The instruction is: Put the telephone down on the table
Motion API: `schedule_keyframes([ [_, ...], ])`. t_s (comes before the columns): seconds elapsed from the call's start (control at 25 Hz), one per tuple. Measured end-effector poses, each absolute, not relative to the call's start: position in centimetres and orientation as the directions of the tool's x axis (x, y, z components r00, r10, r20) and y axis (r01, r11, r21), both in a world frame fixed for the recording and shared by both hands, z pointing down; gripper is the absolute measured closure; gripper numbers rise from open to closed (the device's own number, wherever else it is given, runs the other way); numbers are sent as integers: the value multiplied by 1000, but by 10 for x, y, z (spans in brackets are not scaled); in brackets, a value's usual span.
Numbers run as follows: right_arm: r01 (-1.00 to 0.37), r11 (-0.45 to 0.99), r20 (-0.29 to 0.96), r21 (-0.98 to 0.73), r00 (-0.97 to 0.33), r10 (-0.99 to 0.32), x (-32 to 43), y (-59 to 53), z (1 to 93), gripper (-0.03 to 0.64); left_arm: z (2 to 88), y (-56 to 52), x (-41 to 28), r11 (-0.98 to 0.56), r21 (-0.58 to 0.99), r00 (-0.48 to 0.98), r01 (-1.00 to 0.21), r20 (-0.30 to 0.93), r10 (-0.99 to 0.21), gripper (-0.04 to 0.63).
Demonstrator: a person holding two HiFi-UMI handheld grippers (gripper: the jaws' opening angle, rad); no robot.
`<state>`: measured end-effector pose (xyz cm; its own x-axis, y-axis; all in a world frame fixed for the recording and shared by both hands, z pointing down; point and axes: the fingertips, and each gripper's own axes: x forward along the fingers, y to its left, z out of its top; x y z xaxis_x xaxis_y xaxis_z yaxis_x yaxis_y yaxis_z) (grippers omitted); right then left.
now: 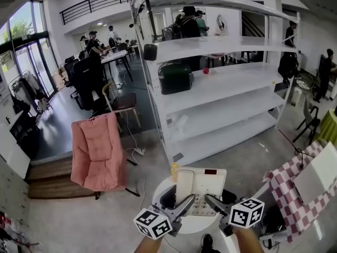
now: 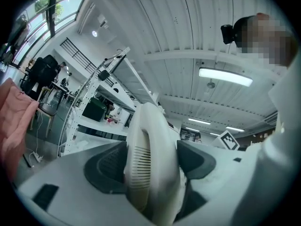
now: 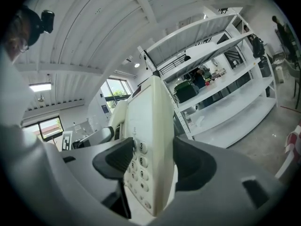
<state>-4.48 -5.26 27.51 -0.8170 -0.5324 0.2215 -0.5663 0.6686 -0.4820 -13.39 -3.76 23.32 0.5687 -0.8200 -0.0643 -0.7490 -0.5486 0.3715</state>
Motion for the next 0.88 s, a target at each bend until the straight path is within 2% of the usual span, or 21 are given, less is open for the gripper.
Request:
schedule_keyframes([
  [0.88,-589,603,257,-537,-796,-548,-5,-133,315,370,273,-125,-95,-544,414,600,-729,4,-800,268],
])
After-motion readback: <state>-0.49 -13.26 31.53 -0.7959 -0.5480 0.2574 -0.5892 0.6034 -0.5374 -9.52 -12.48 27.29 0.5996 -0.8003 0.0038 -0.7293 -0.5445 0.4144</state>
